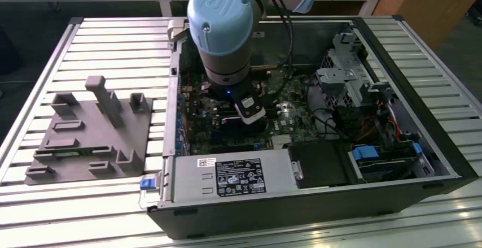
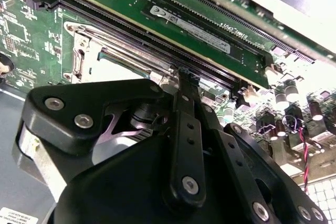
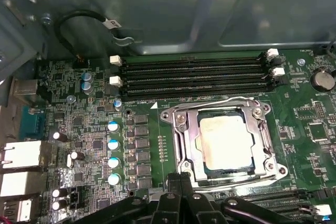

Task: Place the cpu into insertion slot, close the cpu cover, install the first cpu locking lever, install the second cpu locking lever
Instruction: 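Install the second cpu locking lever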

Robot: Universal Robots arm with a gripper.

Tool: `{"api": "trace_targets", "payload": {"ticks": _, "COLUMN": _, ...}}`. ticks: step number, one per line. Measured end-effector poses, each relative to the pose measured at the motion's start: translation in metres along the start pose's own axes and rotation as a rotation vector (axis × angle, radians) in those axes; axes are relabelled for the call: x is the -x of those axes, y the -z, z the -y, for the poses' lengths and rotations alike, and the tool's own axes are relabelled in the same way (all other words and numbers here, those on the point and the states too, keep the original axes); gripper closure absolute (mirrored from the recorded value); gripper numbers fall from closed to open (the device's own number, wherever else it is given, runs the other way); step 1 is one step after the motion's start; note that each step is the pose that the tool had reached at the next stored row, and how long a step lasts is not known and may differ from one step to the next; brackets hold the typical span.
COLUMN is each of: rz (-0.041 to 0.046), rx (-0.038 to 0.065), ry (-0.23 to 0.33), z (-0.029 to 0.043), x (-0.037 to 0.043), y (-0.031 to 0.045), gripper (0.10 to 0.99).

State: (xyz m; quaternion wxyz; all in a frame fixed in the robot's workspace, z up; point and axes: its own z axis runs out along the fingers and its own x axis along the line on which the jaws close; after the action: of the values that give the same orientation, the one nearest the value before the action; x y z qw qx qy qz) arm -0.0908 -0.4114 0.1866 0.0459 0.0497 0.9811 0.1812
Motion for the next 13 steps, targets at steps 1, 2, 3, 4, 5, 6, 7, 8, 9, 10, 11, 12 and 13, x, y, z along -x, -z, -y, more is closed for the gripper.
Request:
{"api": "trace_targets", "payload": {"ticks": 1, "rz": 0.0003, "rx": -0.001, "ry": 0.000, "z": 0.0000, "x": 0.0000, "y": -0.0001, "gripper": 0.980}}
{"api": "trace_targets", "payload": {"ticks": 2, "rz": 0.0004, "rx": -0.001, "ry": 0.000, "z": 0.0000, "x": -0.0006, "y": 0.0000, "gripper": 0.980}}
{"api": "trace_targets", "payload": {"ticks": 3, "rz": 0.0005, "rx": -0.002, "ry": 0.000, "z": 0.0002, "x": -0.0016, "y": 0.0000, "gripper": 0.980}}
{"api": "trace_targets", "payload": {"ticks": 4, "rz": 0.0005, "rx": -0.002, "ry": 0.000, "z": 0.0003, "x": -0.0026, "y": -0.0001, "gripper": 0.980}}
{"api": "trace_targets", "payload": {"ticks": 5, "rz": 0.0006, "rx": -0.002, "ry": 0.000, "z": 0.0004, "x": -0.0035, "y": -0.0002, "gripper": 0.980}}
{"api": "trace_targets", "payload": {"ticks": 6, "rz": 0.0005, "rx": -0.002, "ry": 0.000, "z": 0.0004, "x": -0.0041, "y": -0.0002, "gripper": 0.980}}
{"api": "trace_targets", "payload": {"ticks": 7, "rz": 0.0005, "rx": -0.002, "ry": 0.000, "z": 0.0004, "x": -0.0044, "y": -0.0001, "gripper": 0.980}}
{"api": "trace_targets", "payload": {"ticks": 8, "rz": 0.0005, "rx": -0.002, "ry": 0.000, "z": 0.0004, "x": -0.0046, "y": -0.0001, "gripper": 0.980}}
{"api": "trace_targets", "payload": {"ticks": 9, "rz": 0.0006, "rx": -0.002, "ry": 0.000, "z": 0.0004, "x": -0.0052, "y": -0.0002, "gripper": 0.980}}
{"api": "trace_targets", "payload": {"ticks": 10, "rz": 0.0007, "rx": -0.002, "ry": 0.000, "z": 0.0003, "x": -0.0058, "y": -0.0002, "gripper": 0.980}}
{"api": "trace_targets", "payload": {"ticks": 11, "rz": 0.0009, "rx": -0.002, "ry": 0.000, "z": 0.0003, "x": -0.0063, "y": -0.0005, "gripper": 0.980}}
{"api": "trace_targets", "payload": {"ticks": 12, "rz": 0.0009, "rx": -0.002, "ry": 0.001, "z": 0.0003, "x": -0.0066, "y": -0.0009, "gripper": 0.980}}
{"api": "trace_targets", "payload": {"ticks": 13, "rz": 0.0009, "rx": -0.002, "ry": 0.001, "z": 0.0002, "x": -0.0068, "y": -0.0011, "gripper": 0.980}}
